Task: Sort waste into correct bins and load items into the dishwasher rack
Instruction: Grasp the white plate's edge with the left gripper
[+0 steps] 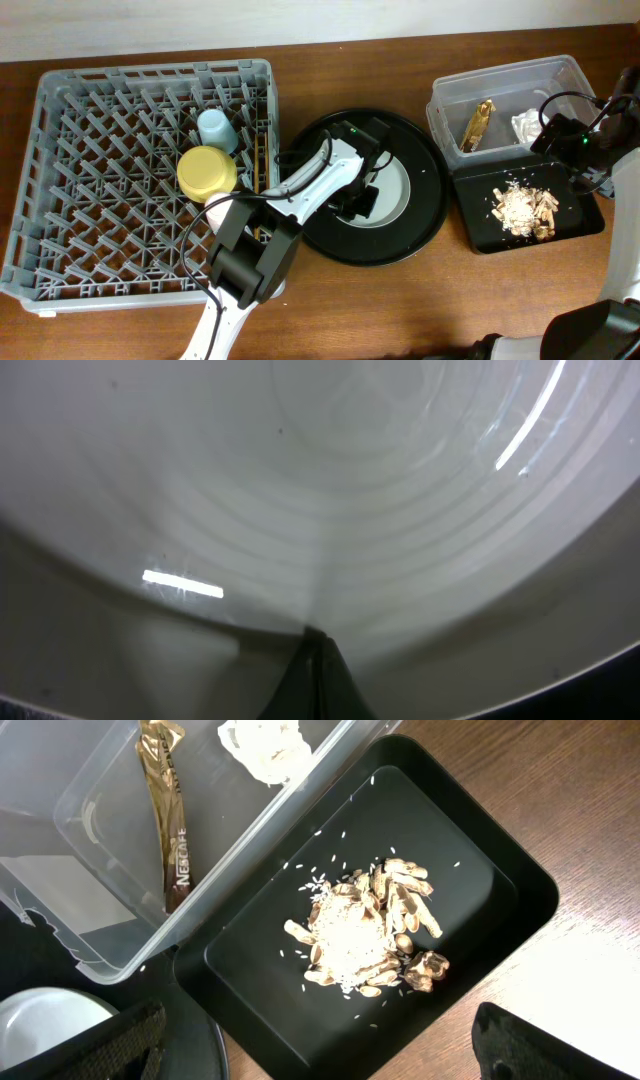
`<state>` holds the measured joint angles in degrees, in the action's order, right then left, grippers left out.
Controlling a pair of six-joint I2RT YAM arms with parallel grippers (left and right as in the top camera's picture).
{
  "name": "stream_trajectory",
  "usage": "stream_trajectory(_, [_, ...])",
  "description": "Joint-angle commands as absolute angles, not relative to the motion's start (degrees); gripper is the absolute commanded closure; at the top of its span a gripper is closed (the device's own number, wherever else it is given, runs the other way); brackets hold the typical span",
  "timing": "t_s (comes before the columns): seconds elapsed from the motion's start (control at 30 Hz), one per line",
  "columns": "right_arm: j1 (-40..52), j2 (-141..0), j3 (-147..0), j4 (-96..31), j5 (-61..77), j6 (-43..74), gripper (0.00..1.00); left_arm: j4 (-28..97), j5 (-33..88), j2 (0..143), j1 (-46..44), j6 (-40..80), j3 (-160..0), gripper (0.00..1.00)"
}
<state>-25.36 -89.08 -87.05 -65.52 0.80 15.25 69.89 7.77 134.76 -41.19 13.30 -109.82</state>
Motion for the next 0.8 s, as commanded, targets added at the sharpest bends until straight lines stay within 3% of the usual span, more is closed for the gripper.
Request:
stream_trajectory(0.0, [-25.52,-88.23,-87.33,-65.54,0.86,15.75,0.01,71.88,8.80,134.56,-41.21,11.90,-114.10,1.00])
stream_trajectory(0.13, [-25.52,-88.23,-87.33,-65.54,0.86,15.75,0.01,78.15,8.80,134.54,-41.21,11.90,-126.10,0.98])
stream_trajectory(0.23, [-25.52,-88.23,-87.33,-65.54,0.86,15.75,0.01,79.99,8.84,134.54,-41.47,11.94,-132.38,0.77])
stream_trajectory(0.27, [-25.52,-88.23,-87.33,-65.54,0.86,15.75,0.01,79.94,8.88,134.54,-41.65,11.97,-133.34,0.60])
stream_trajectory(0.3, [-25.52,-88.23,-87.33,-65.54,0.86,15.75,0.01,79.50,9.37,134.54,-41.87,11.97,-133.71,0.25])
stream_trajectory(0.33, [-25.52,-88.23,-87.33,-65.54,0.86,15.75,0.01,78.89,10.55,134.54,-42.11,11.97,-133.71,0.02])
stream_trajectory(0.5, [-25.52,-88.23,-87.33,-65.54,0.86,15.75,0.01,75.29,15.25,135.02,-44.53,11.94,-131.28,0.01])
stream_trajectory(0.53, [-25.52,-88.23,-87.33,-65.54,0.86,15.75,0.01,73.97,15.20,135.04,-45.32,11.92,-130.30,0.05])
stream_trajectory(0.7, [-25.52,-88.23,-87.33,-65.54,0.86,15.73,0.01,65.89,12.51,135.04,-49.54,12.01,-123.57,0.58])
stream_trajectory(0.77, [-25.52,-88.23,-87.33,-65.54,0.86,15.75,0.01,63.42,8.29,135.04,-51.27,13.26,-121.03,0.65])
